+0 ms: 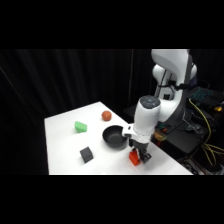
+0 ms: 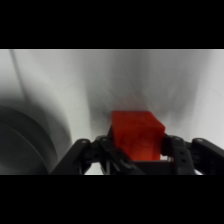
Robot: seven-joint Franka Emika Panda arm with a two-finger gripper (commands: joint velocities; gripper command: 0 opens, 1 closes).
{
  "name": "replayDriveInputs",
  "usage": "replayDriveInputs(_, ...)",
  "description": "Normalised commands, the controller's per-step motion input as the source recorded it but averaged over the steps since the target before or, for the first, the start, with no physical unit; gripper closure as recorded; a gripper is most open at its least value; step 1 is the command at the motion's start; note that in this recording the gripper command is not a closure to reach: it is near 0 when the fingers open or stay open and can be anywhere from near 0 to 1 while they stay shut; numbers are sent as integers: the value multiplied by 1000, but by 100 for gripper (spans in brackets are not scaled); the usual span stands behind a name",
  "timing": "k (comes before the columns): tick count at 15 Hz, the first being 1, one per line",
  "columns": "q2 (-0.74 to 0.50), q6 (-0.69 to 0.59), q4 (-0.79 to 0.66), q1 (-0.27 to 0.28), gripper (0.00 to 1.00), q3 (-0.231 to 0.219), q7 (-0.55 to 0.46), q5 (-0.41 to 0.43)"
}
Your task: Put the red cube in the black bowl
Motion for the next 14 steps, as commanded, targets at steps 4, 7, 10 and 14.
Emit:
replayDriveInputs(4, -268, -277, -90, 63, 100, -43, -182, 145)
replayDriveInputs(7, -528, -483, -97, 9, 100, 6, -172, 101)
replayDriveInputs(10, -553, -553, -23, -88, 100, 67, -161, 44)
replayDriveInputs(14, -424, -463, 53, -190, 100, 125, -195, 9)
